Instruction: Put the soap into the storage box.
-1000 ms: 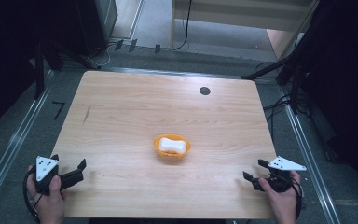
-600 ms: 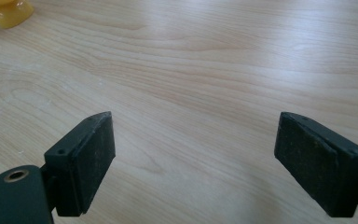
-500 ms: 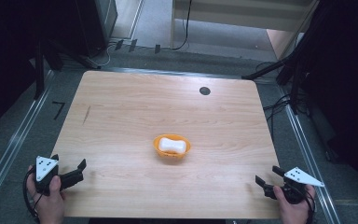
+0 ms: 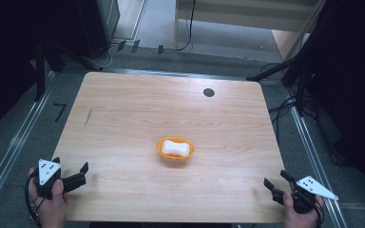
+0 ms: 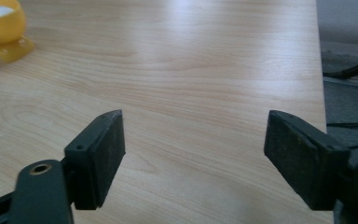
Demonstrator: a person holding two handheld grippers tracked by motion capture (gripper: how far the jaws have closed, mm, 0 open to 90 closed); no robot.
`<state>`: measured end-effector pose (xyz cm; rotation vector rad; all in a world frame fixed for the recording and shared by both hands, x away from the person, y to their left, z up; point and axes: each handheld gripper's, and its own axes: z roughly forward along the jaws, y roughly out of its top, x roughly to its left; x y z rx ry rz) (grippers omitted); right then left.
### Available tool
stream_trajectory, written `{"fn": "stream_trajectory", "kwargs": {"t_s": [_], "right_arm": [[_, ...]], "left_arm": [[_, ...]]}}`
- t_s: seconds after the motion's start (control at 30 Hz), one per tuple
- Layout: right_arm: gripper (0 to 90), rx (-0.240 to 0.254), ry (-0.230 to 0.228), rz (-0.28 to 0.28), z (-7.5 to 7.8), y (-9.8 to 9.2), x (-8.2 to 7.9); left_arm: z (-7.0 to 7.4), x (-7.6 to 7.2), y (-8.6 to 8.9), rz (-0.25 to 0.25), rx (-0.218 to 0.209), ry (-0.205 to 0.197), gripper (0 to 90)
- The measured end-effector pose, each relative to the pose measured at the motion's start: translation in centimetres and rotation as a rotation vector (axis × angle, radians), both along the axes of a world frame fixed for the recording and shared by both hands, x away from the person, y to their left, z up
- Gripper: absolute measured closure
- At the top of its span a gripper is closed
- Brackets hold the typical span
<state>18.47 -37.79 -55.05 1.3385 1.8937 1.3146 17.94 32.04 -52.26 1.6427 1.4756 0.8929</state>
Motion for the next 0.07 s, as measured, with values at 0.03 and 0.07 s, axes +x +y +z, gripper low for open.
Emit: {"fn": "stream_trajectory", "kwargs": {"t_s": [0.03, 0.07], "right_arm": [[22.7, -0.010, 0.001, -0.007, 0.02, 0.13, 0.03], [22.8, -0.026, -0.001, -0.014, 0.02, 0.29, 0.09]], "left_arm": [[0.01, -0.01, 0.01, 0.000, -0.001, 0.000, 3.7], [0.01, -0.01, 0.01, 0.000, -0.001, 0.000, 3.7]]}}
